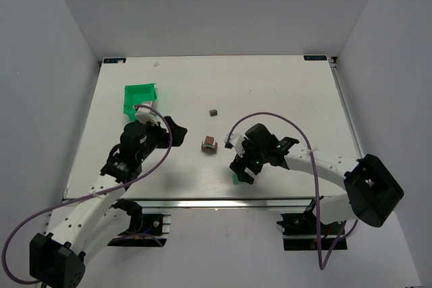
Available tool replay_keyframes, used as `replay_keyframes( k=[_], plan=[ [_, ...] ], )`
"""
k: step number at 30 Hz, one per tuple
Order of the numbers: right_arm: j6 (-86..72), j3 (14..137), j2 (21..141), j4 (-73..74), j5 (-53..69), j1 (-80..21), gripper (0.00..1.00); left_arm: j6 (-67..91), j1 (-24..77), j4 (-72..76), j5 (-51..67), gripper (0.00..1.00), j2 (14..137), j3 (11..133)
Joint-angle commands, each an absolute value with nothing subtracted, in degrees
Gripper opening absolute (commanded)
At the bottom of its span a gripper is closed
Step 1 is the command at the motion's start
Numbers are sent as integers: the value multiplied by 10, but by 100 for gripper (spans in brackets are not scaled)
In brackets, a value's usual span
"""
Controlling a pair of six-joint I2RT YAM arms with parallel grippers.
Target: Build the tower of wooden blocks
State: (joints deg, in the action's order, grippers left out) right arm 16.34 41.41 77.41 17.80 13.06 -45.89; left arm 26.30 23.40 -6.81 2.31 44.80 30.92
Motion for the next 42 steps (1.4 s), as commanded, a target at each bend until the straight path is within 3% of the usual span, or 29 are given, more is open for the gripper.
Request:
replay_keyframes(
  k=[1, 10, 13, 14, 18, 19, 21, 22, 25, 31, 32, 36, 42],
  plan=[
    [230, 402, 770, 189, 173, -472, 89, 251, 236, -57, 39, 98, 442, 324],
    [243, 393, 818, 161, 157, -497, 89, 243, 236, -57, 46, 98, 454, 328],
    [232, 390, 831, 143, 127, -502, 85, 244, 236, -58, 47, 98, 454, 329],
    [227, 390, 830, 140, 124, -502, 75, 245, 236, -58, 52, 98, 453, 330],
    [215, 378, 816, 119, 105, -506, 53, 247, 236, -50, 77, 98, 443, 330],
    [213, 377, 815, 114, 99, -507, 38, 249, 236, -48, 82, 98, 439, 331],
    [209, 375, 813, 113, 98, -508, 29, 253, 236, -49, 90, 98, 437, 332],
    [209, 375, 813, 112, 96, -509, 17, 257, 236, -41, 96, 98, 435, 331],
    [200, 388, 803, 117, 80, -510, 2, 272, 236, -20, 143, 98, 446, 346],
    [154, 351, 683, 6, 44, -510, 0, 265, 236, 11, 314, 98, 489, 374],
    [153, 335, 640, -75, 63, -509, 0, 268, 236, 22, 342, 98, 508, 375],
    [165, 304, 577, -175, 133, -509, 1, 307, 238, 104, 492, 98, 565, 378],
    [174, 344, 603, -195, 166, -510, 1, 339, 243, 138, 515, 98, 607, 383]
  ],
)
